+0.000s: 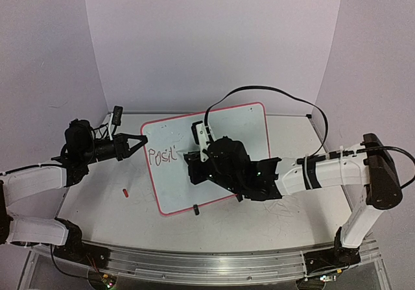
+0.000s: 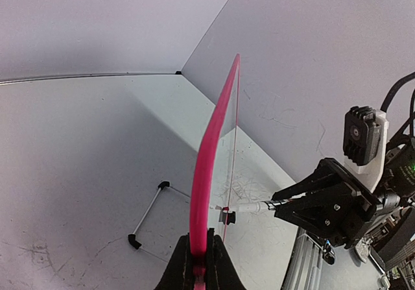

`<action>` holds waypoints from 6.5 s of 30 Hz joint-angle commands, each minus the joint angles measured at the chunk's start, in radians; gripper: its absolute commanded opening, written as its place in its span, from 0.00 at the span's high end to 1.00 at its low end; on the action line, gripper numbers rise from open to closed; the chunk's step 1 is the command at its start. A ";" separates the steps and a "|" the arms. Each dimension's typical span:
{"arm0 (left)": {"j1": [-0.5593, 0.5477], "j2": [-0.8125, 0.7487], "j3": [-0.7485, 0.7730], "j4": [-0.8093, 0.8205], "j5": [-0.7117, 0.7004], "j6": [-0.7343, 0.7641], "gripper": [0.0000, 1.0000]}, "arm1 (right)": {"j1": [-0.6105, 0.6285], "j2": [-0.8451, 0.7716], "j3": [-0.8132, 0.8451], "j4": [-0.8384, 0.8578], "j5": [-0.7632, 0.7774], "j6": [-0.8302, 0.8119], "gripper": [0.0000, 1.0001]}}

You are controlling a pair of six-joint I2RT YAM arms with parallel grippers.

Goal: Write a sentence on the whiteboard

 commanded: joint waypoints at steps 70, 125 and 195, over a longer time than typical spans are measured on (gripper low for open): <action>-0.003 -0.023 0.018 0.039 0.008 0.026 1.00 | 0.065 -0.070 0.056 -0.043 0.121 -0.070 1.00; -0.009 0.001 0.015 0.039 -0.006 0.040 1.00 | 0.033 -0.054 0.036 -0.007 0.043 -0.119 1.00; -0.012 0.003 0.022 0.039 -0.001 0.040 1.00 | 0.014 0.024 0.064 -0.146 0.120 -0.003 1.00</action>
